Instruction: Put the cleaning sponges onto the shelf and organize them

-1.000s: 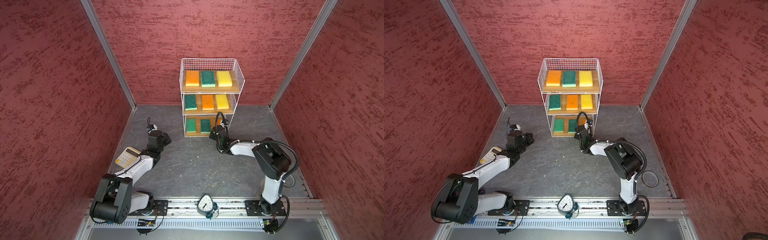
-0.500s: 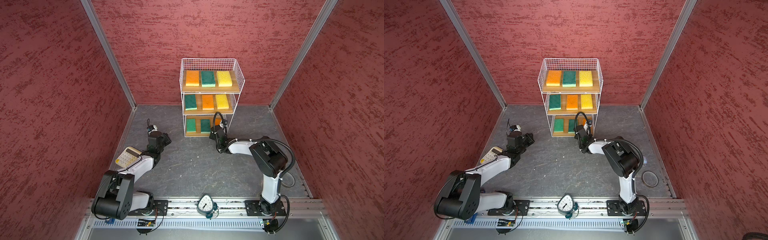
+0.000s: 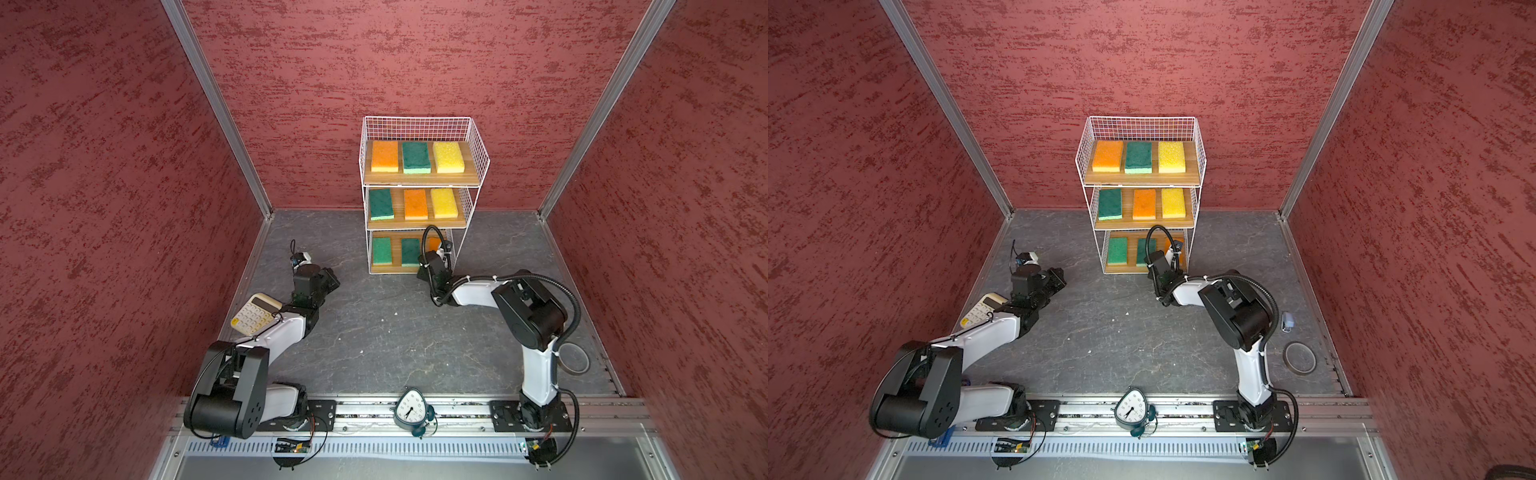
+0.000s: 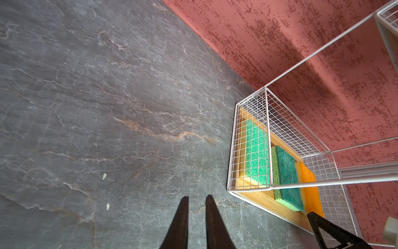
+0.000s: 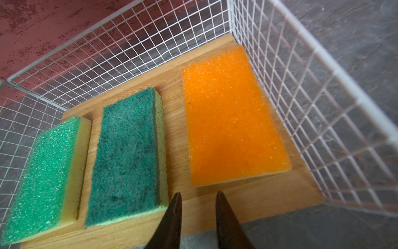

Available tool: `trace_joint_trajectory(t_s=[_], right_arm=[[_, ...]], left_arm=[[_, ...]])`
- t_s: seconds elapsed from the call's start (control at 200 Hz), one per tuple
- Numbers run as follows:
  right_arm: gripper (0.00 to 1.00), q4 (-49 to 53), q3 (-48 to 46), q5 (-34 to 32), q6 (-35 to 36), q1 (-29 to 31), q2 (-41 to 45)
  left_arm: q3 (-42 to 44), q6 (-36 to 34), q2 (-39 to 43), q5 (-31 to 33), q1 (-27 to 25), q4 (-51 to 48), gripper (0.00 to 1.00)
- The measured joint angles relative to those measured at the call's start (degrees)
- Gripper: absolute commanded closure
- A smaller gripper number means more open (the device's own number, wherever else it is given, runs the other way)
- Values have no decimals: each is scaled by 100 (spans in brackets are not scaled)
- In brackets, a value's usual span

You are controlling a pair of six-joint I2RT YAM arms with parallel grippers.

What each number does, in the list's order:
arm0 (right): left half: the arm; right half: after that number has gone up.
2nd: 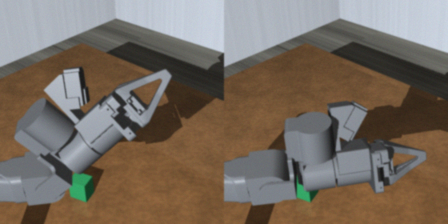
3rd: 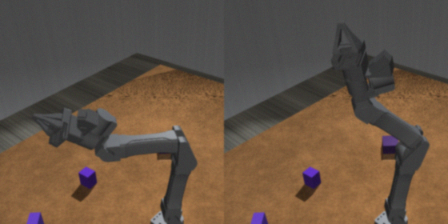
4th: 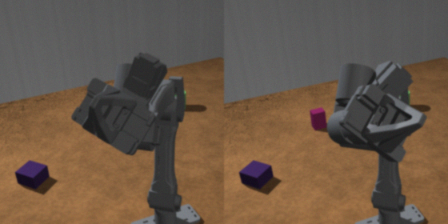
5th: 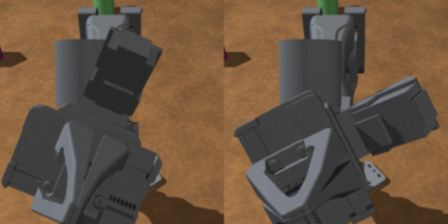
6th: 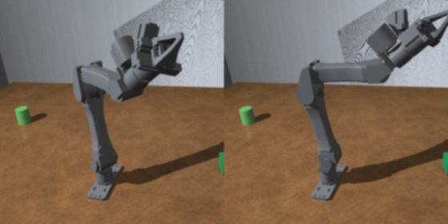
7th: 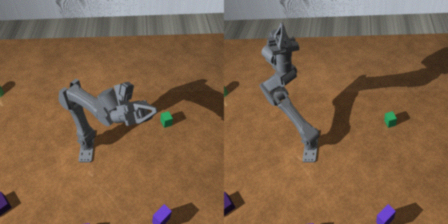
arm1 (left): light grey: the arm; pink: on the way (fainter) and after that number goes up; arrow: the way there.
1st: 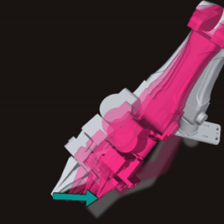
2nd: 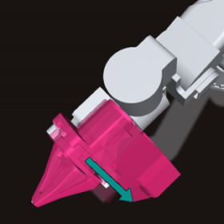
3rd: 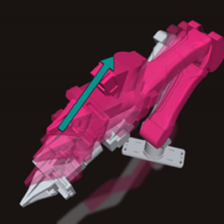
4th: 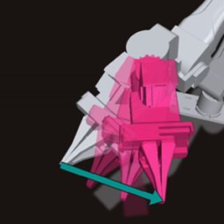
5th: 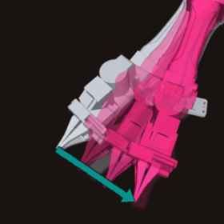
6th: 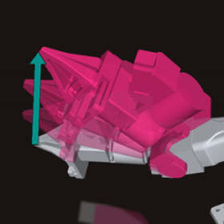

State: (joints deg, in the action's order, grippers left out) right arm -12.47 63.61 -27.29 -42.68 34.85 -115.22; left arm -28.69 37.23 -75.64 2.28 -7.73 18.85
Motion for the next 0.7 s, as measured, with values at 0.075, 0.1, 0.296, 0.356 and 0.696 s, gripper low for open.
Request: trace_joint_trajectory(t_s=[0.075, 0.1, 0.296, 0.356, 0.696], right_arm=[[71, 22, 35, 0, -4, 7, -9], [71, 35, 46, 0, -13, 9, -9], [71, 232, 254, 0, -92, 24, -142], [72, 317, 354, -2, -136, 26, -208], [73, 660, 426, -146, -413, 37, -260]], left_arm=[[2, 37, -50, -50, 33, 48, 83], [4, 44, -66, -57, 42, 66, 83], [9, 109, -168, -153, 136, 177, 83], [11, 140, -212, -210, 181, 188, 83], [151, 295, -376, -396, 321, 391, 83]])
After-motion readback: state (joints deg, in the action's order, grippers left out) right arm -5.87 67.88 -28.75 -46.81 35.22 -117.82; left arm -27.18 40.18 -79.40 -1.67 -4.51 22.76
